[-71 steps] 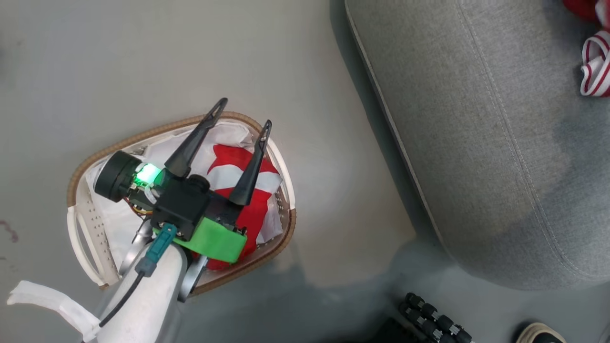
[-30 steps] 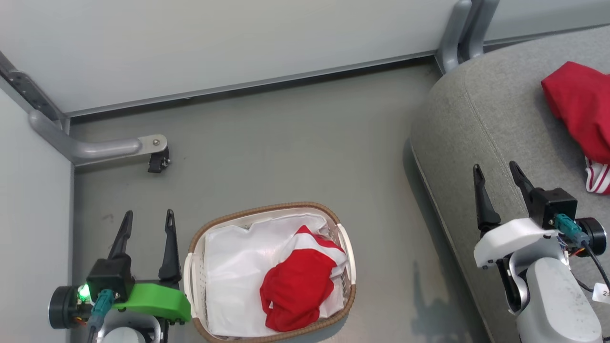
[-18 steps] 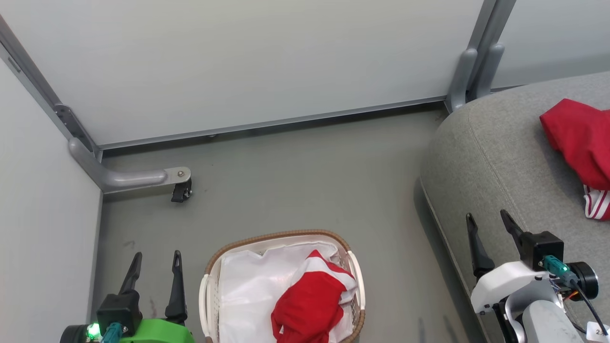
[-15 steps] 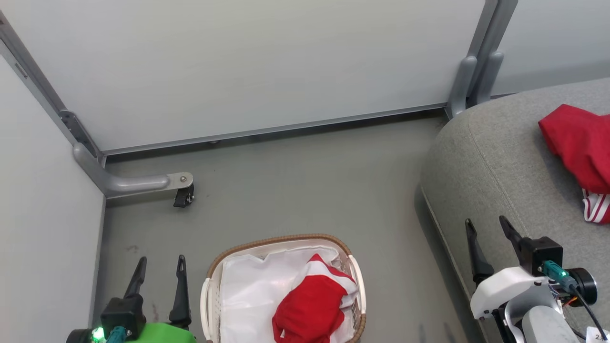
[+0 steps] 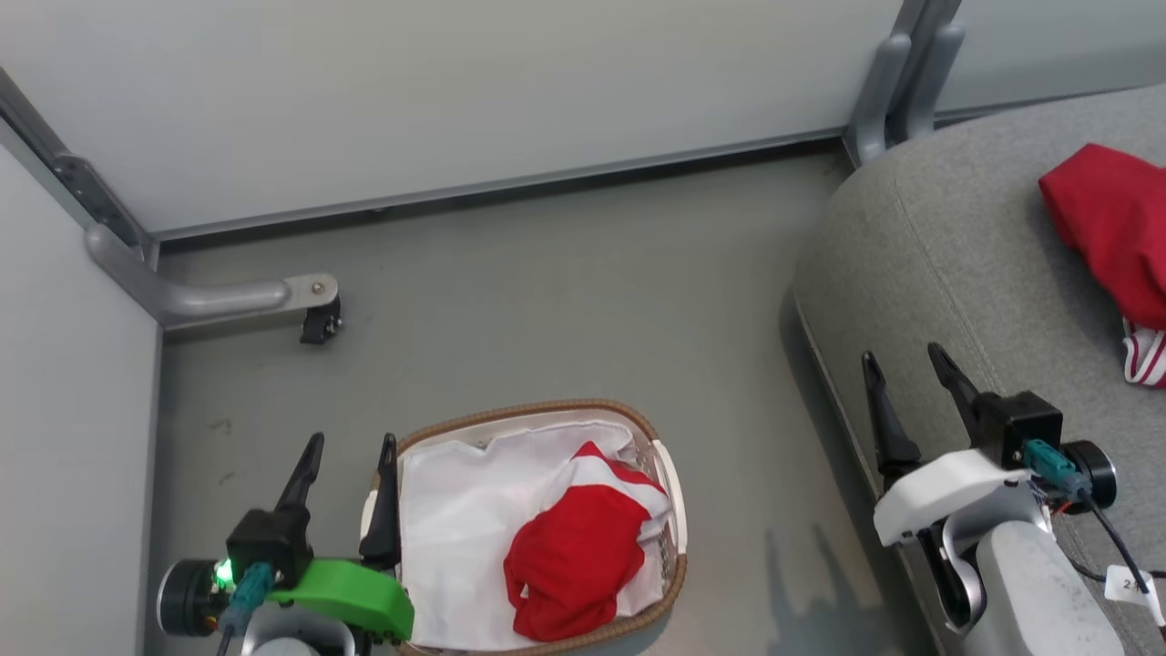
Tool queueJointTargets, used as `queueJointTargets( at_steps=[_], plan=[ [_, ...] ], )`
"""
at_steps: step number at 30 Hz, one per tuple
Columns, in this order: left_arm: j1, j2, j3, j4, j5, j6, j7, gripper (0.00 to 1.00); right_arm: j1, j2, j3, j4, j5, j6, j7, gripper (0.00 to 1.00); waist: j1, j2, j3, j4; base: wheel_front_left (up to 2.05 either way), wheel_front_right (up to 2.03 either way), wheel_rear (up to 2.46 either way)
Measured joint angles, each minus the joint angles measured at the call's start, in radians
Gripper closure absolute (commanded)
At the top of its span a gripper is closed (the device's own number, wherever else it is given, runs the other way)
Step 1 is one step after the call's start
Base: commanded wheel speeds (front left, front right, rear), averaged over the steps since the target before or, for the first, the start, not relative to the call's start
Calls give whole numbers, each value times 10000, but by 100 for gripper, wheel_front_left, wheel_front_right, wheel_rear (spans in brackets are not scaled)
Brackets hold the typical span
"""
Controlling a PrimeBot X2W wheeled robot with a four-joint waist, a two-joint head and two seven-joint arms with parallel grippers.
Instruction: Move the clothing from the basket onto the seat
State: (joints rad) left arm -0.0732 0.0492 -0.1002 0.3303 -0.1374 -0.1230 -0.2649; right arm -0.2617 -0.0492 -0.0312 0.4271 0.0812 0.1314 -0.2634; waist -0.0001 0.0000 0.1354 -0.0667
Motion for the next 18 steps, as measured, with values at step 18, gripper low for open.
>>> queueJointTargets(
  at_steps=[18],
  plan=[
    [-3875, 999, -2406, 2092, -1868, -58, 2, 0, -1941, -12, 1189, -1467, 1085, 0, 0, 0, 1, 0, 3472, -1134, 0, 0, 0]
  ],
)
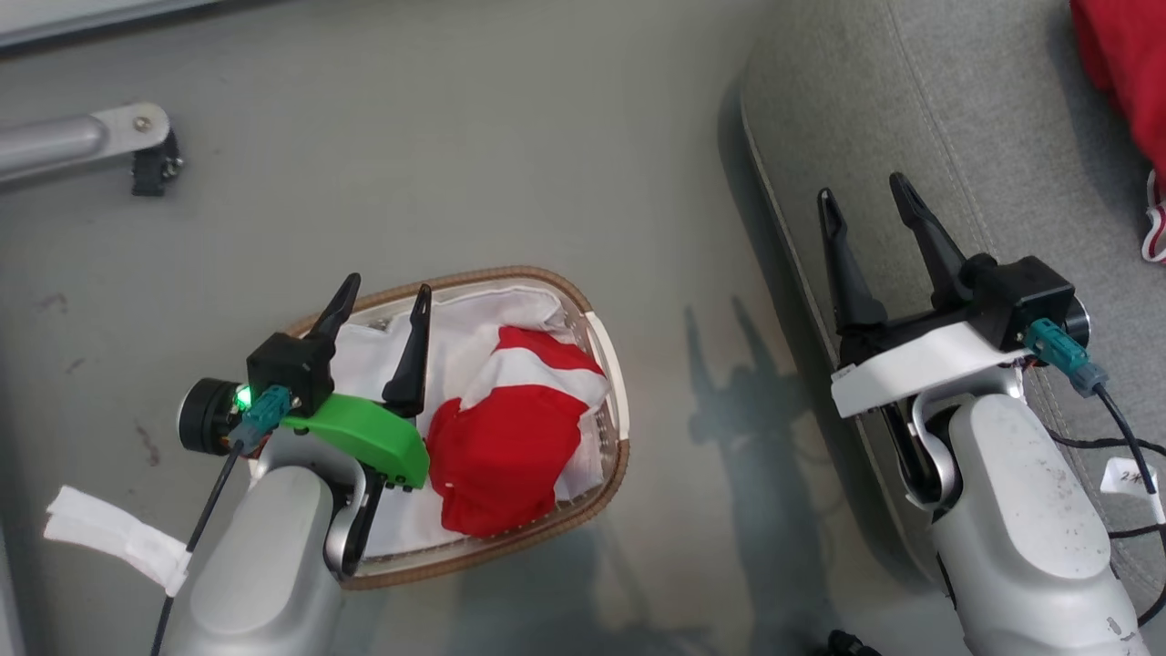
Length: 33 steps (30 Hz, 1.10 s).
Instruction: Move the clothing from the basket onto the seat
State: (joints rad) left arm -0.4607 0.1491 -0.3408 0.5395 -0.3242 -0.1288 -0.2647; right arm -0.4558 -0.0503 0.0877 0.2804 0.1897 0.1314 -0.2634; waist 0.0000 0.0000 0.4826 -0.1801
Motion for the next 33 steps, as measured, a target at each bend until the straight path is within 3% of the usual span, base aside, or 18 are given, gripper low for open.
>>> queueJointTargets(
  at_steps=[14, 27, 28, 29, 30, 33],
  plan=[
    [-2388, 539, -2660, 2499, -1829, 0, -2, 0, -485, -2, 548, -702, 286, 0, 0, 0, 0, 0, 2288, -1196, 0, 0, 0],
    [-3214, 441, -4968, 5066, -3833, 0, 738, 0, -499, 2, 617, -727, 201, 0, 0, 0, 1, 0, 3170, -1854, 0, 0, 0],
    [-3211, 435, -5120, 5143, -3948, 0, 748, 21, -499, 8, 617, -706, 182, 0, 0, 0, 0, 0, 3150, -1840, 0, 0, 0],
    [-3208, 430, -5248, 5196, -4040, 0, 773, 88, -499, 8, 612, -692, 165, 0, 0, 0, 1, 0, 3125, -1825, 0, 0, 0],
    [-3173, 428, -5398, 5212, -4163, 0, 773, 100, -499, 6, 596, -669, 150, 0, 0, 0, 0, 0, 3080, -1800, 0, 0, 0],
    [-2984, 426, -5643, 5264, -4493, 0, 531, 100, -500, 8, 558, -577, 104, 0, 0, 0, 0, 0, 2884, -1701, 0, 0, 0]
  ],
)
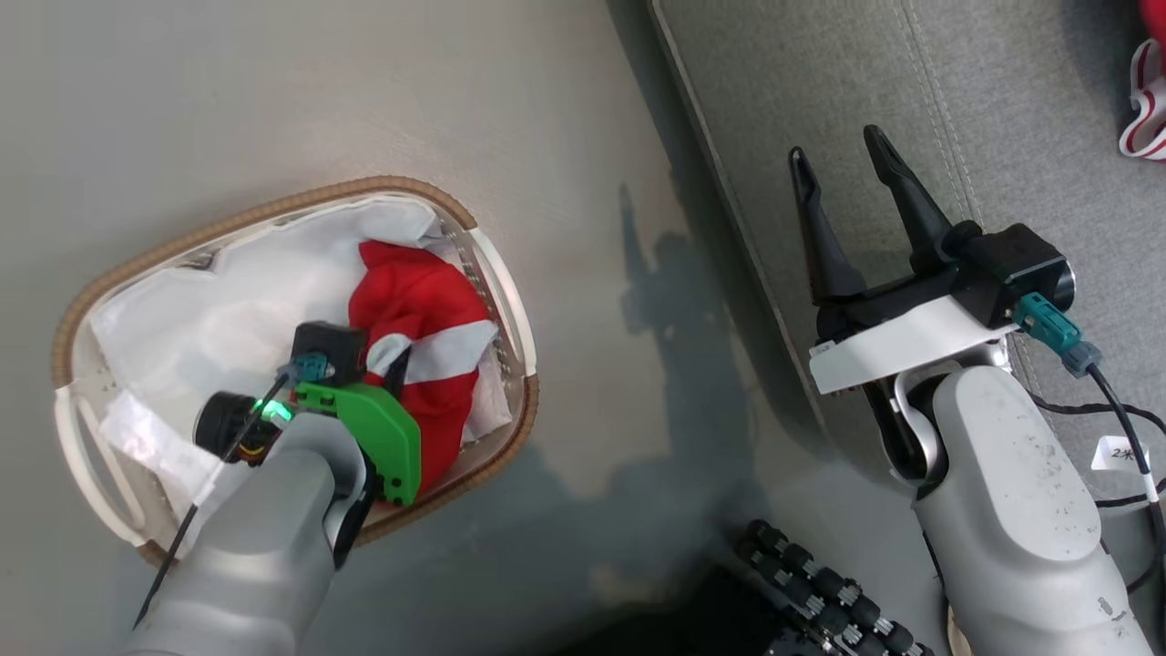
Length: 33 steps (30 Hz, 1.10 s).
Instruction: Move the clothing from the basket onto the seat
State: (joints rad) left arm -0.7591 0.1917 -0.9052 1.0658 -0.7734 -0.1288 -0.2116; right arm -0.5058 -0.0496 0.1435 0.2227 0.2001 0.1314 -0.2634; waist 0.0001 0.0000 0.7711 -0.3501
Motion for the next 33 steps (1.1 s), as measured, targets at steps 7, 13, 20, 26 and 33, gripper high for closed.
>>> queueJointTargets(
  at_steps=[7, 13, 20, 26, 33],
  plan=[
    [650, -65, 8, -222, -842, 0, -462, 100, 69, 4, -54, 318, -249, 0, 0, 0, 0, 0, -798, 300, 0, 0, 0],
    [1263, 56, 1043, -1312, -579, 0, -525, 100, 430, 10, -194, 679, -395, 0, 0, 0, 0, 0, -1743, 642, 0, 0, 0],
    [2684, -205, 2671, -2819, 711, 0, -527, 100, 1182, 15, -462, 1120, -614, 0, 0, 0, 0, 0, -3019, 1136, 0, 0, 0],
    [3654, -594, 3873, -4029, 1689, 0, -527, 100, 1911, 8, -786, 1394, -560, -2, 0, 0, 0, 0, -4183, 1547, 0, 0, 0],
    [4172, -834, 4815, -5469, 2468, 0, -529, 100, 2668, 8, -809, 1605, -614, 0, 0, 0, -1, 0, -5432, 1984, 0, 0, 0]
  ],
)
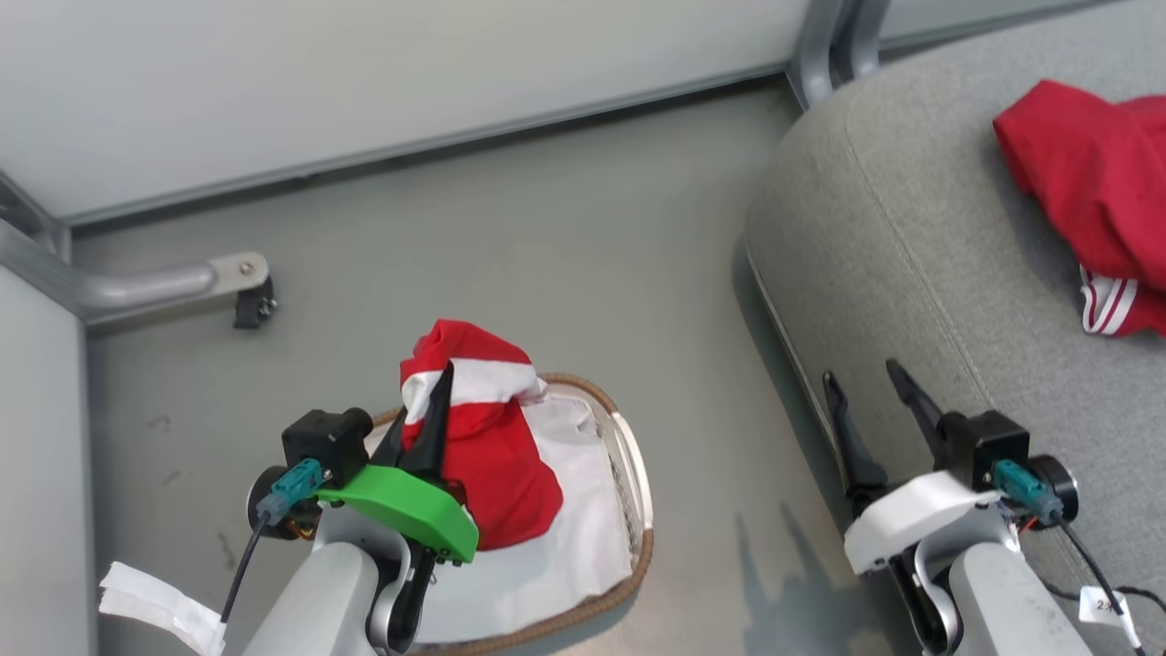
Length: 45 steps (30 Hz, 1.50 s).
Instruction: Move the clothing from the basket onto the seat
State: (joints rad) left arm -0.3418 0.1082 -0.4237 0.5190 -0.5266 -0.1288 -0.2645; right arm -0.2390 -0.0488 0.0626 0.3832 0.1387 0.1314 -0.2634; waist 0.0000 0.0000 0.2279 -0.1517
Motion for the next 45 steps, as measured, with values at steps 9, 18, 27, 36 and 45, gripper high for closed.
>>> queueJointTargets(
  at_steps=[9, 18, 27, 36, 45],
  plan=[
    [251, -272, 454, -1450, 424, 0, 0, 100, 665, -2, 560, 454, 0, 0, 2, 0, 0, 0, -1183, 378, 0, 0, 0],
    [238, -391, 238, -2027, 556, 0, 0, 100, 606, -2, 3379, 414, 69, 0, 0, 0, 0, 0, -1506, 852, 0, 0, 0],
    [116, -460, -215, -2136, 627, 0, 0, 100, -1505, 10, 6389, -230, 320, 0, 2, 0, 0, 0, -1341, 1280, 0, 0, 0],
    [-256, -537, -1127, -2230, 416, 0, 0, 100, -2727, -4, 6636, 918, 23, 0, 0, 0, 0, 0, -1190, 1897, 0, 0, 0],
    [-436, -562, -1914, -2389, 196, 0, 0, 100, -3031, -2, 7005, 2184, 704, 0, 0, 66, 0, 0, -1088, 2507, 0, 0, 0]
  ],
)
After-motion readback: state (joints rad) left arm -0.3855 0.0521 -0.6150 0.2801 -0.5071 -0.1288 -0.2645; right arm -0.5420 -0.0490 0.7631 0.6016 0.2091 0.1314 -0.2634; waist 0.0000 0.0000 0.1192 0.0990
